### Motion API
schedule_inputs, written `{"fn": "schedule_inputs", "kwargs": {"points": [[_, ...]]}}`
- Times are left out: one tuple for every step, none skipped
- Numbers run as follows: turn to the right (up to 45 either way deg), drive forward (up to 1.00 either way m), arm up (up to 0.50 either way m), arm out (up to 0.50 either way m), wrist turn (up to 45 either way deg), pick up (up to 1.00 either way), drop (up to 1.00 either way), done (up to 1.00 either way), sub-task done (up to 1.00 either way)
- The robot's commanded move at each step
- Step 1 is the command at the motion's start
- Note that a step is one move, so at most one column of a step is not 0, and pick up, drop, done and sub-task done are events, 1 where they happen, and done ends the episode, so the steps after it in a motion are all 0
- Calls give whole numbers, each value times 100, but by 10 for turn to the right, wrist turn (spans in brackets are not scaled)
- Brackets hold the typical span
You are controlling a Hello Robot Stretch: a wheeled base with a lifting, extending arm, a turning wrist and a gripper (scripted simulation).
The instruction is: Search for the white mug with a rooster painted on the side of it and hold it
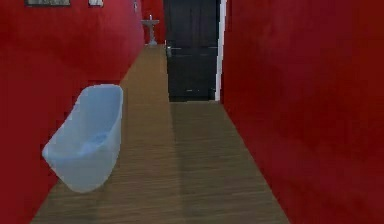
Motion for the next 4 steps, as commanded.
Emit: {"fn": "schedule_inputs", "kwargs": {"points": [[-120,0,0,0,0,0,0,0,0],[0,100,0,0,0,0,0,0,0],[0,100,0,0,0,0,0,0,0],[0,70,0,0,0,0,0,0,0]]}}
